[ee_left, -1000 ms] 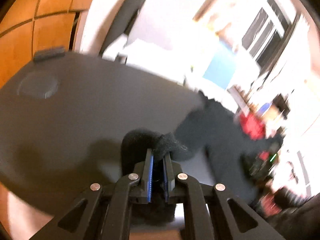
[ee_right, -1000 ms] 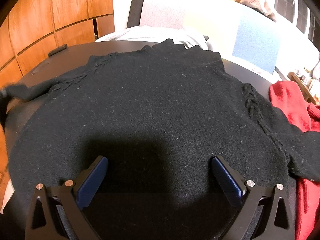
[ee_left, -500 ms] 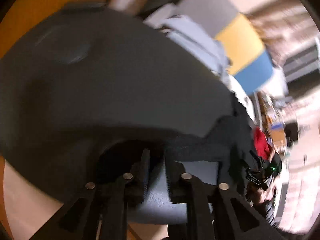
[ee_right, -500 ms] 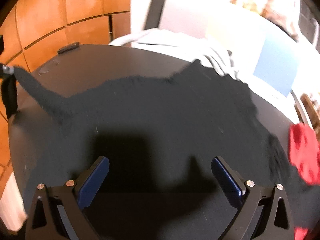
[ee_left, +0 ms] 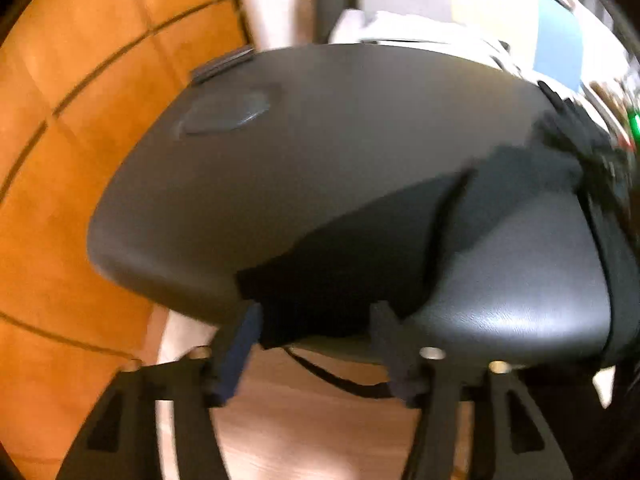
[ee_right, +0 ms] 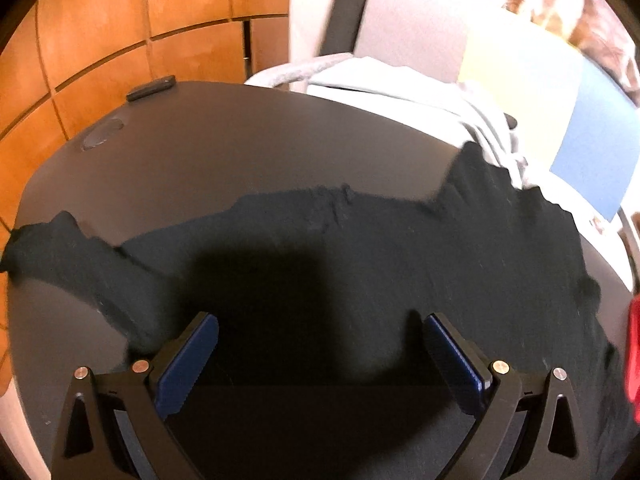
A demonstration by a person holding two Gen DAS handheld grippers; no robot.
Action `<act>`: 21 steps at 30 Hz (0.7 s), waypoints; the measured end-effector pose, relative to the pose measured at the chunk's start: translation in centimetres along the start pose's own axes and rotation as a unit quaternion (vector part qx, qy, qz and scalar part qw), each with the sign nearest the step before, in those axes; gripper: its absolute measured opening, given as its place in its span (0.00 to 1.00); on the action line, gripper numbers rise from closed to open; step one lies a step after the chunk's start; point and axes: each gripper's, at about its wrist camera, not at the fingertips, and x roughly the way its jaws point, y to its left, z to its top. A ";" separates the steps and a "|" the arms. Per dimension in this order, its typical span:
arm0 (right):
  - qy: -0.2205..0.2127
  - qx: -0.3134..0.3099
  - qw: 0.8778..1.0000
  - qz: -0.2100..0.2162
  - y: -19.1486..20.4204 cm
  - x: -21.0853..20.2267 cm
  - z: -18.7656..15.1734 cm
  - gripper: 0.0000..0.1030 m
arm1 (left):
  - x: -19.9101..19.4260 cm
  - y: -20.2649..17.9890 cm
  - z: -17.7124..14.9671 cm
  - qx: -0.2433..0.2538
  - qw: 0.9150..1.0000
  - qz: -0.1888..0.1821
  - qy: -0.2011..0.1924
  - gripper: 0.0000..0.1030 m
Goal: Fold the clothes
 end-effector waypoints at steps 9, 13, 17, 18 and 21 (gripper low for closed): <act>0.012 -0.084 0.993 0.086 3.9 0.6 5.9 1.00 | 2.4 -5.2 0.6 0.154 0.986 0.038 -0.044 0.78; 0.044 -0.130 0.988 0.077 5.8 2.3 7.6 1.00 | 3.5 -4.7 1.1 0.148 0.989 0.014 -0.018 0.78; 0.099 -0.210 0.972 0.031 7.5 5.4 7.0 1.00 | 3.9 -3.9 1.3 0.131 0.991 -0.022 0.005 0.74; 0.113 -0.231 0.966 0.018 7.9 6.2 6.8 1.00 | 3.9 -3.7 1.3 0.125 0.991 -0.034 0.012 0.59; 0.105 -0.230 0.968 0.002 7.6 6.8 7.5 1.00 | 3.3 -3.3 2.1 0.108 0.985 -0.128 0.042 0.13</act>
